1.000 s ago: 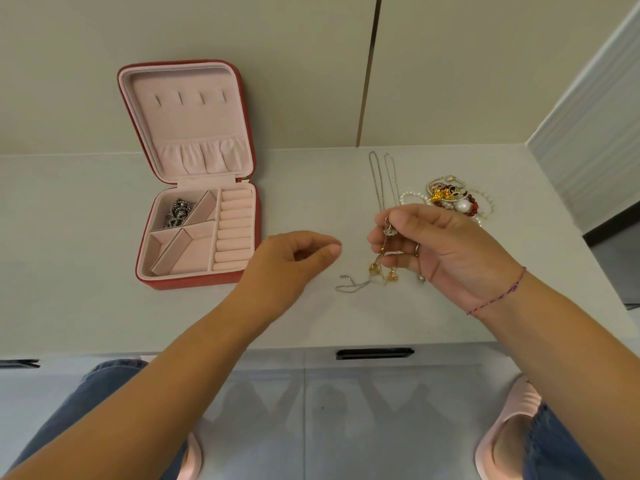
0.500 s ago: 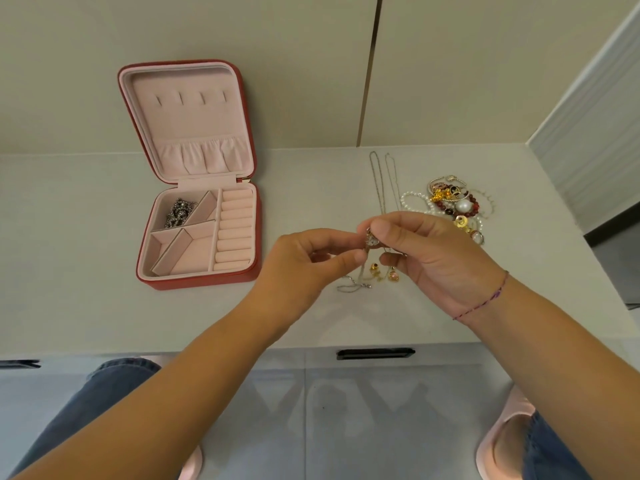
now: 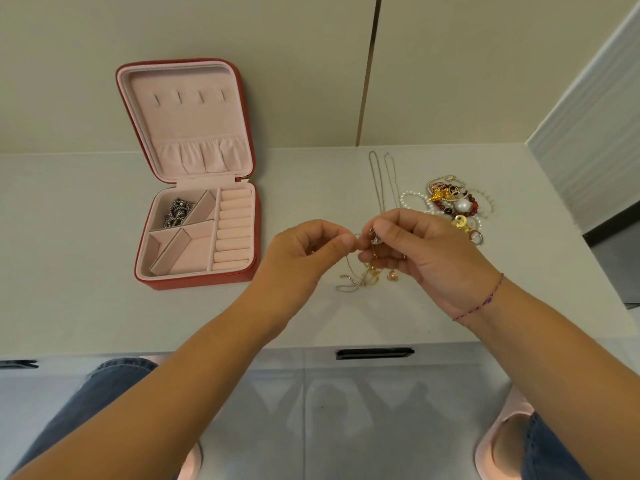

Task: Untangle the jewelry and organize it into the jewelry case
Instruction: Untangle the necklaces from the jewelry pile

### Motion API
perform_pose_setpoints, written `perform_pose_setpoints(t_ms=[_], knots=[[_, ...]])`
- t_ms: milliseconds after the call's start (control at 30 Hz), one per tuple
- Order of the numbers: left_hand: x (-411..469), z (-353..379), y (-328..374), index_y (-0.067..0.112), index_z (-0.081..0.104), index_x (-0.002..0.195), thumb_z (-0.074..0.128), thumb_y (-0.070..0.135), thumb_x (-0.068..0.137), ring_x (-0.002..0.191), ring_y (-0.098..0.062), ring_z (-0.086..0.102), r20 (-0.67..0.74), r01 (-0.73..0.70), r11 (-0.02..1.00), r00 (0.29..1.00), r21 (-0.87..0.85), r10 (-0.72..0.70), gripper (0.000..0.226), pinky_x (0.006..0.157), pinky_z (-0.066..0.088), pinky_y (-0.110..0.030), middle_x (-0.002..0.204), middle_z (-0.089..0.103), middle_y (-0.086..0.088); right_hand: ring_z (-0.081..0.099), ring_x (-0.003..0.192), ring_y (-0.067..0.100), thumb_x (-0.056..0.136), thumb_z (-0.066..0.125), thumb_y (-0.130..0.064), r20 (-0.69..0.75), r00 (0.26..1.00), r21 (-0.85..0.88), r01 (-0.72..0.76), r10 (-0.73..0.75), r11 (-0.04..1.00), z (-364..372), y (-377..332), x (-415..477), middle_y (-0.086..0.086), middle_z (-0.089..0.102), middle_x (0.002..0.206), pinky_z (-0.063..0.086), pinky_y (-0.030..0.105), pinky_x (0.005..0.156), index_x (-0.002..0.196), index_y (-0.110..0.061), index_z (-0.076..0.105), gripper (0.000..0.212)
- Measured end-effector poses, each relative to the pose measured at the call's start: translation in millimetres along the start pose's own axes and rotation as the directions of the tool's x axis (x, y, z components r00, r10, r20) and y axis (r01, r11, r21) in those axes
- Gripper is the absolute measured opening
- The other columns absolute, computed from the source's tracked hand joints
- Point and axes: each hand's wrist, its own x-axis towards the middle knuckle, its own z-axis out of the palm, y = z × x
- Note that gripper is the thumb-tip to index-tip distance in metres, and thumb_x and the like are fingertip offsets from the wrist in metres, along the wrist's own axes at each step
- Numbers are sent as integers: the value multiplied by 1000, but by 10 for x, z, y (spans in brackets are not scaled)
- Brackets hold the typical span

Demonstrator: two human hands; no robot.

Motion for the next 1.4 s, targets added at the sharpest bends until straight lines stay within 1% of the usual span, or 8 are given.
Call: perform_pose_setpoints(t_ms=[100, 300, 467, 767, 1000, 1167, 1300, 1400], knots=[[18, -2, -13, 9, 66, 92, 51, 16, 95, 90, -16, 67, 15, 40, 997, 999, -62, -39, 17, 87, 52, -24, 92, 73, -6, 67, 73, 18, 90, 56, -15, -17, 1000, -53, -6, 5, 999, 17, -1, -5, 4, 70, 77, 55, 30, 77, 91, -7, 67, 14], [27, -25, 2, 13, 61, 86, 47, 14, 97, 71, -14, 64, 10, 50, 988, 999, -145, -49, 18, 78, 53, -24, 74, 68, -1, 69, 72, 19, 76, 63, -26, 50, 997, -55, -58, 61, 997, 17, -20, -23, 7, 73, 78, 56, 28, 73, 93, -9, 70, 25], [36, -43, 1, 14, 62, 85, 46, 13, 98, 75, -14, 64, 6, 46, 984, 999, -170, -46, 21, 81, 53, -29, 78, 68, -1, 70, 70, 18, 80, 66, -5, 68, 993, -75, -87, 92, 993, 4, 4, -28, 11, 74, 80, 57, 29, 73, 92, -7, 69, 13], [28, -27, 29, 8, 53, 83, 37, 9, 98, 93, -26, 69, 46, 93, 960, 995, -263, -84, 23, 91, 52, -37, 94, 73, -14, 62, 72, 0, 79, 71, -11, -29, 1000, -183, -11, 6, 983, -39, 31, 0, -7, 71, 75, 47, 16, 69, 81, -21, 73, 11], [17, -18, 17, -7, 56, 99, 36, 14, 99, 94, -18, 68, 49, 88, 983, 995, -163, -81, 29, 91, 51, -33, 93, 74, -9, 62, 76, 5, 80, 70, -12, -34, 999, -183, -2, -4, 983, -27, 27, -5, -2, 71, 79, 50, 24, 75, 78, -22, 74, 11], [-14, 13, 34, 7, 58, 94, 59, 29, 86, 89, -20, 69, 90, 106, 983, 992, -153, -93, 24, 88, 51, -31, 91, 74, -10, 64, 75, 12, 86, 62, -7, -28, 999, -136, -19, 15, 991, -10, 11, 4, 3, 71, 76, 51, 32, 81, 81, -15, 70, 12], [-12, 7, 18, 10, 62, 95, 68, 13, 82, 74, -11, 67, 104, 106, 985, 990, -139, -92, 14, 71, 50, -17, 74, 71, -2, 66, 77, 21, 84, 64, -7, -8, 1000, -112, -9, 8, 994, -10, 8, -12, 13, 71, 82, 53, 36, 80, 84, -9, 68, 4], [-14, 4, 6, 12, 65, 101, 69, 12, 83, 68, -8, 62, 120, 99, 993, 989, -61, -91, 19, 72, 50, -15, 66, 65, 4, 66, 67, 16, 82, 65, -7, 2, 1000, -92, -4, 5, 996, -15, 5, -10, 10, 71, 77, 55, 29, 72, 84, -10, 68, 4]])
